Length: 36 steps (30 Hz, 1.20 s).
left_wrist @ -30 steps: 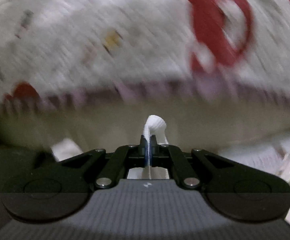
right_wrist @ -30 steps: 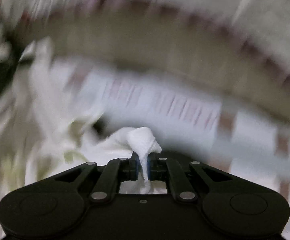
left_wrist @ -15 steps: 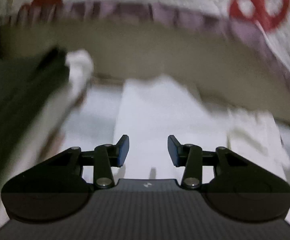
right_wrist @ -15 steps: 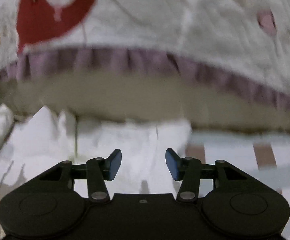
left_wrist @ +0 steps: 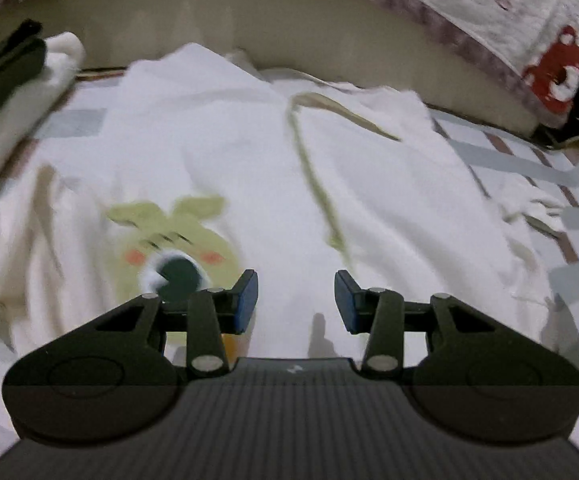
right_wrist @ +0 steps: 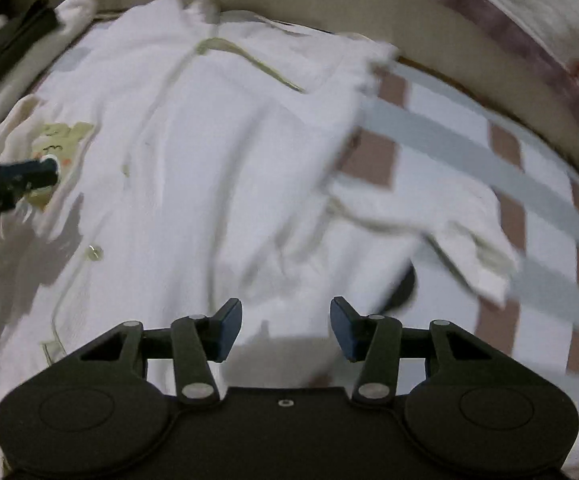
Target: Fold clothes
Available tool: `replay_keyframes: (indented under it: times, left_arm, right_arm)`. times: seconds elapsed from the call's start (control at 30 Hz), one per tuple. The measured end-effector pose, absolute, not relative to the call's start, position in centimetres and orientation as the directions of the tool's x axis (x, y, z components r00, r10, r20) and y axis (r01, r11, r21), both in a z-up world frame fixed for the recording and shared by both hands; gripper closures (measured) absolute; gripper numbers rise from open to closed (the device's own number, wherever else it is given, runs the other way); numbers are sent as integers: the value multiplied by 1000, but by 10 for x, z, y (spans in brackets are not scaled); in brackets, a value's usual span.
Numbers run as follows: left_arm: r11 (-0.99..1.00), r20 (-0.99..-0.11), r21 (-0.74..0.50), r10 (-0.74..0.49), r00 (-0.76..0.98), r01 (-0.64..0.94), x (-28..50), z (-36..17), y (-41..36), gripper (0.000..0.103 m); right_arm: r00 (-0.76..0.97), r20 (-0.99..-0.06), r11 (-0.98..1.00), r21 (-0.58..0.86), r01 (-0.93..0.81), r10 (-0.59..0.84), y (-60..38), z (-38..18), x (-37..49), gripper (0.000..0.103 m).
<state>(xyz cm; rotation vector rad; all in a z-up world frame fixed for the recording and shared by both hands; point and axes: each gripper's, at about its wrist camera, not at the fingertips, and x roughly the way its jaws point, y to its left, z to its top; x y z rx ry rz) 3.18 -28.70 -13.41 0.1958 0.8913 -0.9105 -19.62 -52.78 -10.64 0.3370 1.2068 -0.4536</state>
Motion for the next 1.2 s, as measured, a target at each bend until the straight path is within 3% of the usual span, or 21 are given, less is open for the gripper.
replay_keyframes:
  times: [0.1, 0.23, 0.37, 0.47, 0.77, 0.9, 1.03, 1.1, 1.17, 1.2]
  left_arm:
    - [593, -738, -203, -616, 276, 779, 5, -137, -296, 61]
    - [520, -719, -193, -652, 240, 832, -38, -137, -307, 61]
    - [407, -677, -187, -713, 183, 894, -79, -130, -321, 61]
    - [308, -643, -159, -753, 138, 938, -113, -129, -337, 51]
    - [253, -718, -136, -691, 80, 958, -150, -149, -431, 50]
    - [215, -761, -237, -647, -44, 947, -147, -166, -448, 54]
    - [263, -797, -130, -602, 57, 956, -146, -163, -446, 54]
    - [291, -796, -141, -601, 67, 946, -141, -159, -438, 54]
    - [315, -798, -146, -598, 77, 938, -137, -158, -432, 53]
    - [321, -799, -138, -595, 86, 937, -138, -159, -431, 52]
  right_arm:
    - [359, -918, 823, 68, 564, -170, -537, -114, -232, 48]
    - [550, -784, 699, 220, 680, -288, -556, -147, -279, 47]
    - [544, -745, 501, 327, 802, -386, -584, -187, -315, 47]
    - [529, -728, 443, 337, 831, -437, -604, -195, -332, 47]
    - [497, -697, 497, 228, 837, -517, -643, -191, -330, 41]
    - [485, -710, 471, 242, 848, -510, -670, -198, -325, 34]
    - [434, -754, 428, 224, 876, -493, -703, -213, -321, 32]
    - [445, -741, 475, 193, 859, -503, -701, -216, -318, 32]
    - [448, -732, 570, 99, 816, -513, -690, -216, -307, 63]
    - [459, -713, 588, 81, 804, -529, -685, -210, -307, 91]
